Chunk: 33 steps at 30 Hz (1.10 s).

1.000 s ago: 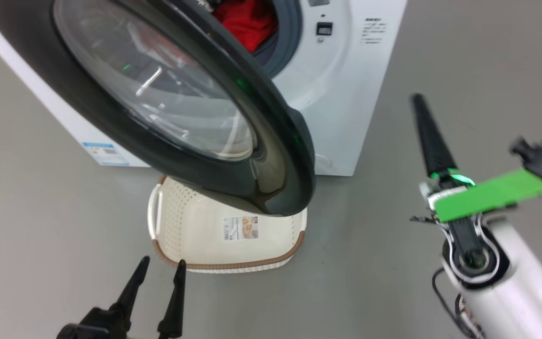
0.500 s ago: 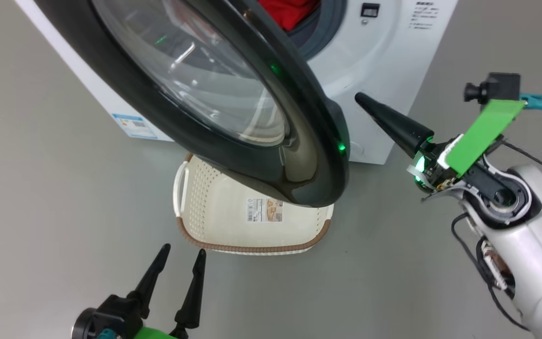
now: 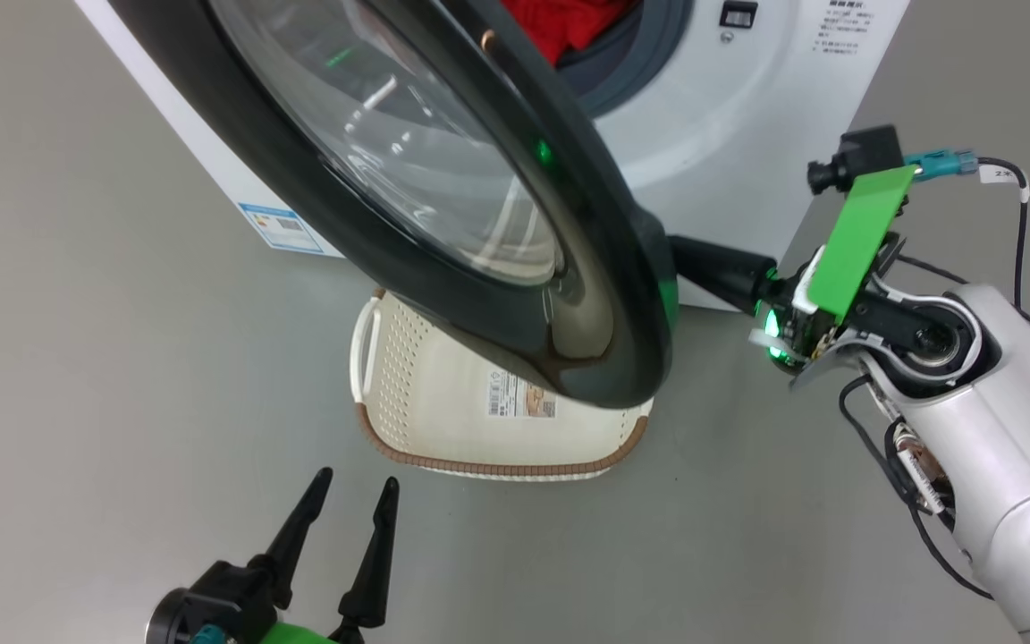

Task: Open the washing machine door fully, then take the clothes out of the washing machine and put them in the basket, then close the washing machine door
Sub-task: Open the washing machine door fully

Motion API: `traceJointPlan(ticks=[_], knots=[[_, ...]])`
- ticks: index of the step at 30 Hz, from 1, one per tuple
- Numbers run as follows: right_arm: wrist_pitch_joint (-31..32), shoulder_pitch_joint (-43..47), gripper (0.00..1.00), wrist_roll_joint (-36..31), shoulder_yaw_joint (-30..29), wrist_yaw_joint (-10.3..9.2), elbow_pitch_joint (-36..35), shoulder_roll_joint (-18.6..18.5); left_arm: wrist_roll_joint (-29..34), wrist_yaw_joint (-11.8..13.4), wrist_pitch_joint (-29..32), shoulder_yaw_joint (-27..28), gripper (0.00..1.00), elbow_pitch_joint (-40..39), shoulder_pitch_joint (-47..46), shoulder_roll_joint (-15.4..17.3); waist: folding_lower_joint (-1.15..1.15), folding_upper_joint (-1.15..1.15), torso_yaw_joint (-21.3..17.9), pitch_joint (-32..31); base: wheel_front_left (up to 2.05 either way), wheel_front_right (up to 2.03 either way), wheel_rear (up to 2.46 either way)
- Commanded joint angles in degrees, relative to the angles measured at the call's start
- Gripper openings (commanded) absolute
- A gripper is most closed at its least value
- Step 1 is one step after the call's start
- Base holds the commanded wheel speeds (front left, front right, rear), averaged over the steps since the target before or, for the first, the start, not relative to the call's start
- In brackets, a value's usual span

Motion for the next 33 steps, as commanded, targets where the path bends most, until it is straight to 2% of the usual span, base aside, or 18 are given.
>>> traceJointPlan(ticks=[1,17,23,27,33], knots=[[0.9,0.5,0.00,-1.3,1.1,0.03,-1.5,1.4,-0.3,-0.3,-0.5,1.7,1.00,-0.9,-0.9,0.7,0.00,0.00,0.5,-0.9,0.00,0.00,0.00],[3.6,10.3,0.00,-5.6,2.6,0.03,-5.6,6.5,0.4,-0.3,-0.5,3.0,1.00,-0.6,2.5,0.7,0.00,0.00,6.8,-6.4,0.00,0.00,0.00],[4.8,12.4,0.00,-6.4,2.9,0.03,-6.4,7.8,0.4,0.4,-0.5,3.4,1.00,-0.7,3.5,0.7,0.00,0.00,9.7,-8.1,0.00,0.00,0.00],[5.4,13.7,0.00,-6.4,2.9,0.03,-6.8,9.1,-1.7,0.9,-0.5,4.3,1.00,-1.2,4.2,0.7,0.00,0.00,12.1,-9.4,0.00,0.00,0.00],[5.6,14.5,0.00,-6.0,3.9,0.03,-7.2,10.0,-1.3,1.4,-0.5,5.3,1.00,-2.0,5.2,0.7,0.00,0.00,13.7,-10.4,0.00,0.00,0.00]])
